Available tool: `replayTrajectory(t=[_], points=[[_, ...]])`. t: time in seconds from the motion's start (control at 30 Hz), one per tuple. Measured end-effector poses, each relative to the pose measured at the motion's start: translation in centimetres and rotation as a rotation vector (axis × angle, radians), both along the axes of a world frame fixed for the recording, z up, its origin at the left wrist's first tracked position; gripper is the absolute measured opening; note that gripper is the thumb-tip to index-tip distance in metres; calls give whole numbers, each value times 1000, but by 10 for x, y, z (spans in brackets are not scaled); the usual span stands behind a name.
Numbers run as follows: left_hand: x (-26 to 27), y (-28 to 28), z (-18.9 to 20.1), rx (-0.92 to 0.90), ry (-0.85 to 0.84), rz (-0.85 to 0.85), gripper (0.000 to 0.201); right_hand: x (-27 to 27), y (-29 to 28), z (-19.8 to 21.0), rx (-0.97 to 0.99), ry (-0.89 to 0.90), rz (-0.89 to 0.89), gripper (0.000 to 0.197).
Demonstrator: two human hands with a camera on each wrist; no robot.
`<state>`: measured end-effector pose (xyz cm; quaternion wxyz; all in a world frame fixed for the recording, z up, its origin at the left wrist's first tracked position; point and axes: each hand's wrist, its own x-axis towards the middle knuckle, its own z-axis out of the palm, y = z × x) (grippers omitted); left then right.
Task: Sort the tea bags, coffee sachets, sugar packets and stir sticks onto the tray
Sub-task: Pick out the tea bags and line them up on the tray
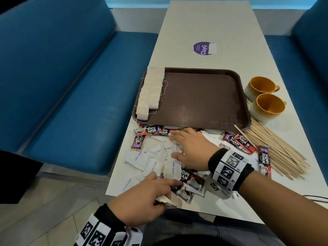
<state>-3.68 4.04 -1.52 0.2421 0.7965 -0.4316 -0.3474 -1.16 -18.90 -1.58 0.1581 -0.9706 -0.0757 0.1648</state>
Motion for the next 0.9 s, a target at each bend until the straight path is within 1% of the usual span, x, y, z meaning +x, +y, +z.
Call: replayTrajectory(t=[0.2,0.3,0.37,0.43,0.53,0.63,0.7,0.8,0.9], points=[[-2,3,-8,0,-11,54,7,-16,-2,4,82,-37,7,47],[-2,6,-8,-23,-13,76,7,-21,-15,8,141,-71,-58,43],[-2,9,-6,-59,-22,105,10,-22,-27,10,112,-85,-125,41],[-1,17,-1,-127,-46,171,14,-24,-35,11,51,-67,-180,44],[6,38,3,-203,-63,361,16,-30,-36,8,-26,-14,-138,48],[17,59,-5,-140,-79,521,25,-35,-28,3,14,-5,-72,49],[21,66,-10,-65,-80,575,24,-37,-27,4,89,-27,-79,47],[18,61,-14,-46,-3,598,18,-42,-36,13,155,-73,-160,44],[13,47,-16,-49,37,583,19,-56,-58,30,166,-119,-240,36]])
